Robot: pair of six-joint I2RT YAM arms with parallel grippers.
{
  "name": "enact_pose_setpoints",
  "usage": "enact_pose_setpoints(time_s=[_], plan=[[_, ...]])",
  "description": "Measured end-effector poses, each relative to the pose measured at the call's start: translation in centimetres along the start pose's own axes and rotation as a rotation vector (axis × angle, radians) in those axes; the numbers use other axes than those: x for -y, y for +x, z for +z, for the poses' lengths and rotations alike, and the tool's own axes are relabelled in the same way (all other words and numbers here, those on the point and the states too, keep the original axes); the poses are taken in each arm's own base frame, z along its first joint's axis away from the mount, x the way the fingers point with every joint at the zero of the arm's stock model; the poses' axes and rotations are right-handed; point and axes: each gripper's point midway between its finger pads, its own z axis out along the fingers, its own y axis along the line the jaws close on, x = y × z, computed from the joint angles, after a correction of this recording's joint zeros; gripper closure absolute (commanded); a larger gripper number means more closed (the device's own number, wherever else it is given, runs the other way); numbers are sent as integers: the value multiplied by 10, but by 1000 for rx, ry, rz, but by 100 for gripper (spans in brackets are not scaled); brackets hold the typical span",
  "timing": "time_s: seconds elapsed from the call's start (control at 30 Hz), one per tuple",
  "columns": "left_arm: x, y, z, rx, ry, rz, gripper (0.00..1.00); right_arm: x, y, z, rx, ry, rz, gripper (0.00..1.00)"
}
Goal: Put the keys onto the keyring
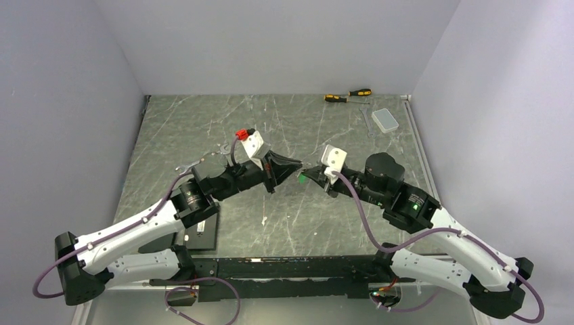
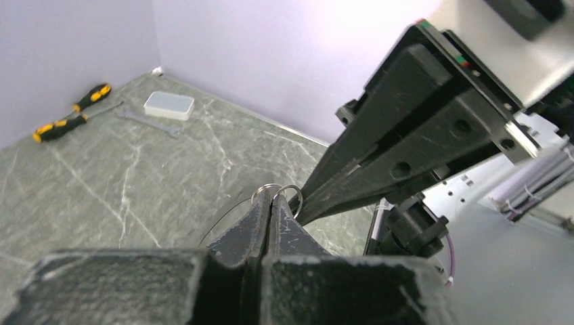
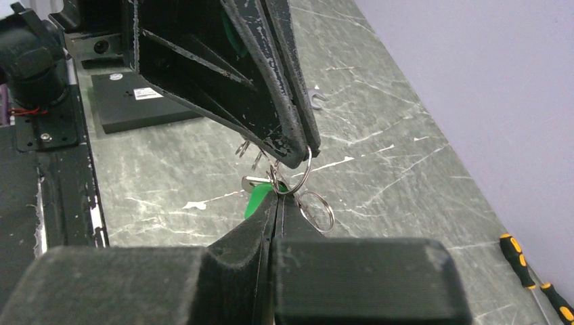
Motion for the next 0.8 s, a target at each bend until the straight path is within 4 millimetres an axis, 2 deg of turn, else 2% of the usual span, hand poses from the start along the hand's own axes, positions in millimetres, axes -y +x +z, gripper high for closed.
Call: enact_pose_setpoints(time_s=[0.17, 0.43, 0.8], plan=[[18, -8, -6, 21, 109, 72, 100, -4, -9, -7, 34, -15, 7, 100], [41, -12, -19, 27, 250, 167, 100, -23, -18, -11, 51, -118, 45, 100], [60, 9, -34, -72, 397, 261, 100, -56, -8, -23, -8, -289, 112, 100]])
